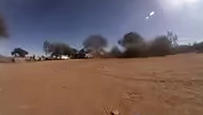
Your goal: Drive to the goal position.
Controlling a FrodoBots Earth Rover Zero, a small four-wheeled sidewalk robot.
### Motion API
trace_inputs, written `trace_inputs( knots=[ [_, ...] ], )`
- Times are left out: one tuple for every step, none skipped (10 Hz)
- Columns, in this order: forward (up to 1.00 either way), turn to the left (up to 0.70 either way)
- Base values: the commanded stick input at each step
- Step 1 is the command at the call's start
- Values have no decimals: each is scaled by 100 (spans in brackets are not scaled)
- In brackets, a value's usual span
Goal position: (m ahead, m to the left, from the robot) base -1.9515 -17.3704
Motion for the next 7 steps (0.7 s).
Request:
trace_inputs(
  knots=[
    [50, 0],
    [50, 0],
    [50, 0],
    [50, 0],
    [50, 0],
    [50, 0],
    [50, 0]
  ],
)
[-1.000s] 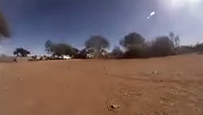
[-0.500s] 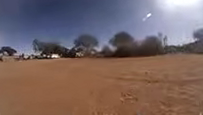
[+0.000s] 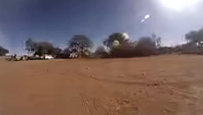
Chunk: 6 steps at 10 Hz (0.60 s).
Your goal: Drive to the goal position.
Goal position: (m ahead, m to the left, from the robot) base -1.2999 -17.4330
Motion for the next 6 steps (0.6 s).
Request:
trace_inputs(
  knots=[
    [50, 0],
    [50, 0],
    [50, 0],
    [50, 0],
    [50, 0],
    [50, 0]
  ],
)
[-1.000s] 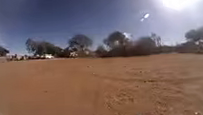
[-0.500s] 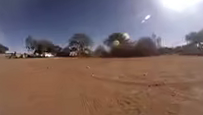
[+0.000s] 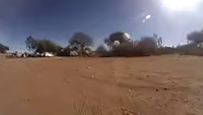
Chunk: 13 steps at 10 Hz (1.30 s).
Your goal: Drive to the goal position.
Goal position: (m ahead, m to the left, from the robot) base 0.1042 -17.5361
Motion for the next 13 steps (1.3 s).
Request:
trace_inputs(
  knots=[
    [50, 0],
    [50, 0],
    [50, 0],
    [50, 0],
    [50, 0],
    [50, 0],
    [50, 0],
    [50, 0],
    [50, 0],
    [50, 0],
    [50, 0],
    [50, 0],
    [50, 0]
  ],
)
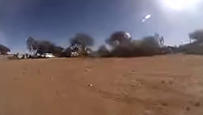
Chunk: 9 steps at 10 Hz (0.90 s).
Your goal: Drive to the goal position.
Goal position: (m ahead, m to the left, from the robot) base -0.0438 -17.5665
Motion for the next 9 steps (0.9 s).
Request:
trace_inputs(
  knots=[
    [50, 0],
    [50, 0],
    [50, 0],
    [50, 0],
    [50, 0],
    [50, 0],
    [50, 0],
    [50, 0],
    [50, 0]
  ],
)
